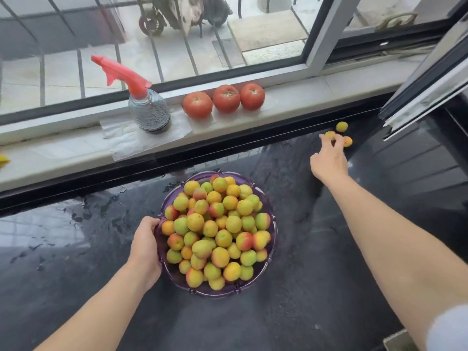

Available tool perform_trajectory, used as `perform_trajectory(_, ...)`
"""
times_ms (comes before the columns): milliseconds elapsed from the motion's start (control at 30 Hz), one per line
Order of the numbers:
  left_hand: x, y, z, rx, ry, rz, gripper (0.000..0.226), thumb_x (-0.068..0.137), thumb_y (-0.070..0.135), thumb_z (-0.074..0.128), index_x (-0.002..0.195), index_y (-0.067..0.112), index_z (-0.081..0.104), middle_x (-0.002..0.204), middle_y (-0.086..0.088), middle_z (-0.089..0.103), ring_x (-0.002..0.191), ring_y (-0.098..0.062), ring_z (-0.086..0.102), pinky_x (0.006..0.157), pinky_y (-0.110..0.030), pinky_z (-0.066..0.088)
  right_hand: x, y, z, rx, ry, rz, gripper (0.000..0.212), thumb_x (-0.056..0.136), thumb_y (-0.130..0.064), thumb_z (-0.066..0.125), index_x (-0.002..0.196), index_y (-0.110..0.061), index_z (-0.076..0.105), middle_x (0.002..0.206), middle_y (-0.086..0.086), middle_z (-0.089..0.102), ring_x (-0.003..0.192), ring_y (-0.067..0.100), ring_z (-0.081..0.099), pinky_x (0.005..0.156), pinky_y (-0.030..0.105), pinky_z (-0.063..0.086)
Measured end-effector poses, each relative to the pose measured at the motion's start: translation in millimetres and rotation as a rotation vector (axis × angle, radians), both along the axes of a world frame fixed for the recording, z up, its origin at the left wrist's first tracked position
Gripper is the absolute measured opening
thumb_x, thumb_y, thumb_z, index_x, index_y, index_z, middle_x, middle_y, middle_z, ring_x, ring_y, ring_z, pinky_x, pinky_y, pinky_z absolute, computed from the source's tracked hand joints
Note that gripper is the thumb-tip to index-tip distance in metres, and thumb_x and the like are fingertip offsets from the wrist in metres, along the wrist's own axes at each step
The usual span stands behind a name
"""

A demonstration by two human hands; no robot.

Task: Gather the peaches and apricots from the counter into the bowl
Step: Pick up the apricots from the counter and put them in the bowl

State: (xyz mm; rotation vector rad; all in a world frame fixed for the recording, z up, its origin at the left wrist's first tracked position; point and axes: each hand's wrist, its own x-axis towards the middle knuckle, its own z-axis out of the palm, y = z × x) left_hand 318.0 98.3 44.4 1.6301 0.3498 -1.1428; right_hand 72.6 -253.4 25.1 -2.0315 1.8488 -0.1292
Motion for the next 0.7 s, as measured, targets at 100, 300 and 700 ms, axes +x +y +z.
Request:
perform_trajectory(100,-0.8,-0.6,-0.2,-0.016,-0.022,0.018,0.029,0.094,0.031,0.047,0.076,0.014,0.062,0.078,-0.011,0.069,0.075,-0.031,0.066,0.08,-0.042,0.054,-3.3,-32.0,-3.9,0.013,0.073,0.027,0.068,0.092,-0.01,0.047,0.157,-0.025,0.029,0.165,0.003,0.003,0.133,0.04,0.039,0.105,0.046,0.04)
perform_trajectory(300,-1.8,0.8,0.2,-0.03,-0.063,-0.008,0.032,0.097,0.029,0.045,0.073,0.013,0.061,0.069,-0.008,0.069,0.068,-0.027,0.066,0.075,-0.038,0.052,-8.4,-55.4,-13.3,0.022,0.16,0.077,0.059,0.094,-0.006,0.046,0.151,-0.021,0.038,0.157,0.01,0.024,0.132,0.042,0.033,0.104,0.049,0.04)
perform_trajectory(700,8.1,10.9,-10.9,-0.03,-0.076,-0.062,0.027,0.095,0.034,0.055,0.1,0.015,0.074,0.102,-0.011,0.078,0.099,-0.031,0.071,0.091,-0.045,0.052,-11.5,90.1,-18.5,0.053,-0.204,0.219,0.042,0.099,-0.01,0.054,0.14,-0.021,0.054,0.134,0.007,0.056,0.12,0.029,0.054,0.104,0.041,0.043)
